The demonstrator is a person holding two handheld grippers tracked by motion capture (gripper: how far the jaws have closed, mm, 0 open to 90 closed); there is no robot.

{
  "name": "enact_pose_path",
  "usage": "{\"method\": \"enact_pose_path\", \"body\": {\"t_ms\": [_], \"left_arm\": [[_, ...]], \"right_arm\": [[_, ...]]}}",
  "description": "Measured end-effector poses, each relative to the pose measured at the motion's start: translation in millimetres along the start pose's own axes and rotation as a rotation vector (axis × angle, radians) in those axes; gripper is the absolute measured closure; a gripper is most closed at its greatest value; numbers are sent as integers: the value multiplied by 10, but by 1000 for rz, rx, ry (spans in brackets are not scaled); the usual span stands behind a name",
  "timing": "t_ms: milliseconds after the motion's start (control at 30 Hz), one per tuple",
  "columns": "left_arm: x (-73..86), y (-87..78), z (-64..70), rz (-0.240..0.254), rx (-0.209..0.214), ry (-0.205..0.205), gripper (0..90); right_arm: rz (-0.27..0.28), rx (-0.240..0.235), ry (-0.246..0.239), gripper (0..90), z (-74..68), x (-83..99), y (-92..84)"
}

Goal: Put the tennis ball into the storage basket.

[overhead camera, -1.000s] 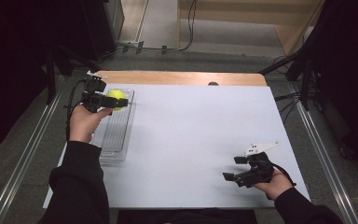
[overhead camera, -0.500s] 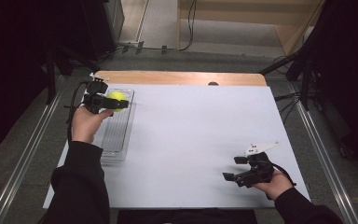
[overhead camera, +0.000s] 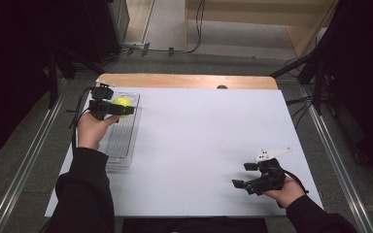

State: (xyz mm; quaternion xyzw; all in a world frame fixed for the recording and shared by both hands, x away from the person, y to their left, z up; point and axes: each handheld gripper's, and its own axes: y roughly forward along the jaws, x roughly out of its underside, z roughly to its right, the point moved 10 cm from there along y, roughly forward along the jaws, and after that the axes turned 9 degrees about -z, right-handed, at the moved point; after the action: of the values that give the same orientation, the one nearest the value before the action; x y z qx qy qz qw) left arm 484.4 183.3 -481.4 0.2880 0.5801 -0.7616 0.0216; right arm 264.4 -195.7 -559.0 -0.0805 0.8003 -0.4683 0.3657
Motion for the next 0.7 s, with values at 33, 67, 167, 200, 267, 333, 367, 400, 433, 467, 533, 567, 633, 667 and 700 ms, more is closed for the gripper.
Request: {"method": "enact_pose_path", "body": {"t_ms": [33, 67, 167, 200, 267, 333, 367, 400, 433, 467, 533, 567, 633, 667, 700], "left_arm": [[10, 15, -9, -7, -1, 0, 261], [18, 32, -17, -9, -3, -3, 261], [39, 68, -47, -17, -8, -11, 261], [42, 74, -54, -18, -11, -12, 260], [45, 88, -60, -14, -8, -20, 260], [56, 105, -68, -20, -8, -21, 260], [61, 117, -69, -22, -7, -22, 260], [65, 129, -70, -24, -7, -24, 260], [75, 138, -73, -30, -6, -24, 260], [78, 151, -76, -31, -7, -27, 260], [92, 169, -83, -39, -9, -29, 260], [96, 178, -86, -41, -10, -32, 260], [98, 187, -91, -43, -18, -37, 258], [98, 188, -91, -43, -19, -38, 258], [98, 189, -89, -44, -17, -38, 258]], "right_arm": [[0, 0, -1, 126, 0, 0, 0], [-2, 0, -1, 125, -1, 1, 0], [-2, -1, -1, 125, -1, 1, 1], [-1, 0, -1, 125, -1, 1, 1], [-2, 0, 0, 125, -2, 1, 1], [-2, -1, -1, 125, -2, 1, 2], [-1, -1, -1, 125, -2, 0, 2], [-1, -1, -2, 125, -2, 0, 3], [-1, -1, -2, 125, -2, 0, 2], [-1, 0, -1, 126, -2, 0, 2], [-2, -1, -1, 126, -2, 2, 1], [-2, -1, -1, 125, -2, 2, 1], [-2, 0, -1, 125, -2, 1, 2], [-1, -1, -2, 125, -4, 1, 2], [-1, -1, -2, 126, -4, 1, 3]]}}
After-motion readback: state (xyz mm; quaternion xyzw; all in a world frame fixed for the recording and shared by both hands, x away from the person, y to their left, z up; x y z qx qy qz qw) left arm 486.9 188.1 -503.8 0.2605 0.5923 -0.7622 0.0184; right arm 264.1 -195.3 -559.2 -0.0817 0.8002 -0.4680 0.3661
